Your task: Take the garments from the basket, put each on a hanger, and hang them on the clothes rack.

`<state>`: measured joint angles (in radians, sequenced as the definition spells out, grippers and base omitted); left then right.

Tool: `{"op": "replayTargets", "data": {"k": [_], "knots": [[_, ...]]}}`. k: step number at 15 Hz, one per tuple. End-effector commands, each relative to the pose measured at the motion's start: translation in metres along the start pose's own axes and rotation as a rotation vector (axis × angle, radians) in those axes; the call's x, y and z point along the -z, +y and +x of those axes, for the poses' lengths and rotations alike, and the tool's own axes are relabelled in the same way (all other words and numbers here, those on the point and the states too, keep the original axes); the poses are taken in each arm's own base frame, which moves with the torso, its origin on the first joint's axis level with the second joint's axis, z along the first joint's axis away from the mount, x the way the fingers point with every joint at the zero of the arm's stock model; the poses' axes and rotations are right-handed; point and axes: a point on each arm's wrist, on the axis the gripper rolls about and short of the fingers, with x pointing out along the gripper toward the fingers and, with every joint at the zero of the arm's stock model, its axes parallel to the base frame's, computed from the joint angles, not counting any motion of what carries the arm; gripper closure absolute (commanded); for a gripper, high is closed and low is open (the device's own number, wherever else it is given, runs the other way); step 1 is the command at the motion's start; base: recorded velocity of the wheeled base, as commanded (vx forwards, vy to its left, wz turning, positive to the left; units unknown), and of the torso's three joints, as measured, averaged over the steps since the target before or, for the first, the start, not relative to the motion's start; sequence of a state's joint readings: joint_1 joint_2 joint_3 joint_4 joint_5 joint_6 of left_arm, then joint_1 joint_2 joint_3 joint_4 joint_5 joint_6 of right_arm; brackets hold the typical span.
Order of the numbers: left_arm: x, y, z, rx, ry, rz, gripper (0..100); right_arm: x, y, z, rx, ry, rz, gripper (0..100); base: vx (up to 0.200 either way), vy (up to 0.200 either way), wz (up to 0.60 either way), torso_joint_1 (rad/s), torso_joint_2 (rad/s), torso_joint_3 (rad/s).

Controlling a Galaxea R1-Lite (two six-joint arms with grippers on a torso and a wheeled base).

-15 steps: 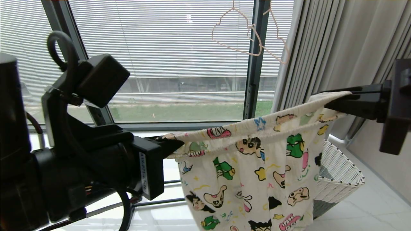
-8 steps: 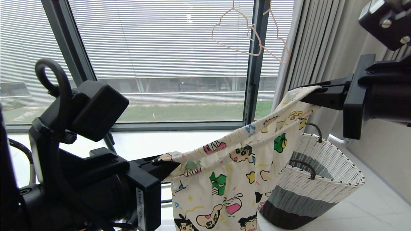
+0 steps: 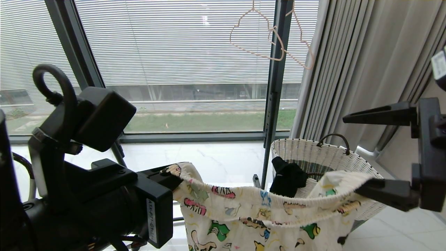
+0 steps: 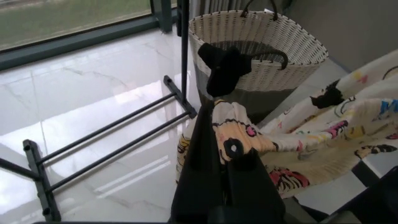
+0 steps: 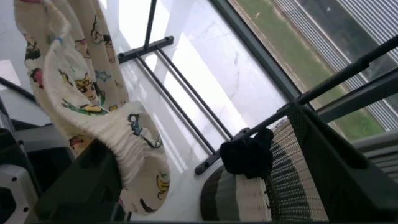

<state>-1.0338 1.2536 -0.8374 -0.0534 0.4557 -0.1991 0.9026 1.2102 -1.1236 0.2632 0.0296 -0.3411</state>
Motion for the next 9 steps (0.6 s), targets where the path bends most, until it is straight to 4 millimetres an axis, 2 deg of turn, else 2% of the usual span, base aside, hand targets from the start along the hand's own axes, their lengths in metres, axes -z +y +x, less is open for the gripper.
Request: {"op": "replayTargets", "data": {"k": [1,6,7,9], "knots": [[0.001,0.001,0.005,-0.024,0.009,0.002,100,0.013,0.01,-0.032,-0.025,-0.017,-0.012,0,0.0,0.0,0.0,0.0,0.0,0.0],[0.004,0.008,0.015,-0.147,0.022,0.01,100,0.031,0.017,-0.059,-0.031,-0.012,-0.02,0,0.0,0.0,0.0,0.0,0.0,0.0],[0.006,0.015,0.016,-0.178,0.031,0.024,100,0.036,0.016,-0.061,-0.008,0.002,-0.01,0,0.0,0.0,0.0,0.0,0.0,0.0],[0.018,0.041,0.008,-0.304,0.063,0.139,100,0.056,0.006,-0.057,0.183,0.125,0.041,0,0.0,0.0,0.0,0.0,0.0,0.0]]}}
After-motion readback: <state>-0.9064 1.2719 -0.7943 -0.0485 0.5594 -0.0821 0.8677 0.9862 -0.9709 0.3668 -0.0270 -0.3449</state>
